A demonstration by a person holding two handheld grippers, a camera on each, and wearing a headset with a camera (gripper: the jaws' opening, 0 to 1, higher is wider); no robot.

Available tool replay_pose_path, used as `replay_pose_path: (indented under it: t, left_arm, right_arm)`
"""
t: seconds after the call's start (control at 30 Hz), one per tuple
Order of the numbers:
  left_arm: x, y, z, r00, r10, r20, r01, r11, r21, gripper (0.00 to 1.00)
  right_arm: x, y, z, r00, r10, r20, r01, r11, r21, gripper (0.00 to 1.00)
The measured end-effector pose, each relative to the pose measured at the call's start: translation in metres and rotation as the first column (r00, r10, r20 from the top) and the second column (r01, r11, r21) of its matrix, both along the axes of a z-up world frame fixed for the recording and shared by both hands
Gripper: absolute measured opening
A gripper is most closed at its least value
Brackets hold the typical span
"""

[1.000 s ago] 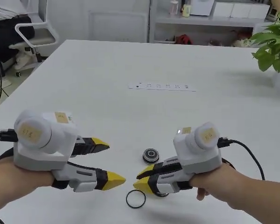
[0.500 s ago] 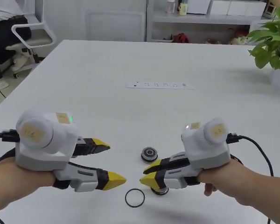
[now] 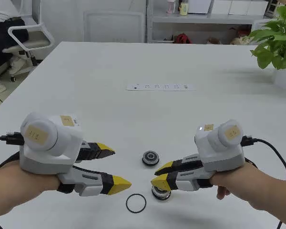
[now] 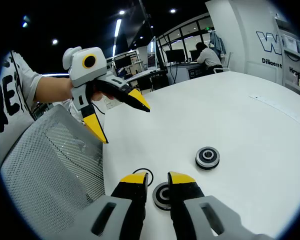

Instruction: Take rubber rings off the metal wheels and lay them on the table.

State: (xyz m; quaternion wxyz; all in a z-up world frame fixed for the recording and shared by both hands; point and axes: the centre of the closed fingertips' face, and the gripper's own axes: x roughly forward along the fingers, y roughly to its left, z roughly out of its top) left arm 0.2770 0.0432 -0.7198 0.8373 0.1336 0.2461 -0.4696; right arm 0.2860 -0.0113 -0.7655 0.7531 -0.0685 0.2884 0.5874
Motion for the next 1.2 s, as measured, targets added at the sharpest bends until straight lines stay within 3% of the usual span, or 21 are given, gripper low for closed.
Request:
replay_pose_path:
  t: [0.7,1.2]
  left_arm:
    - [0.005,-0.011,-0.015,0.999,-0.026,-0.029,0.026,1.000,0.011,0.52]
    - [0.005,-0.023,-0.025,0.998,-0.044,-0.048,0.045,0.999,0.018,0.50]
  right_arm:
    - [0.000,-0.025,-0.013,0.999,-0.039,-0.019,0.039,0.999,-0.013,0.15]
    - [-0.008,-0.026,-0.023,1.000,0.010,0.009,-0.009,0.998,-0.055,0.18]
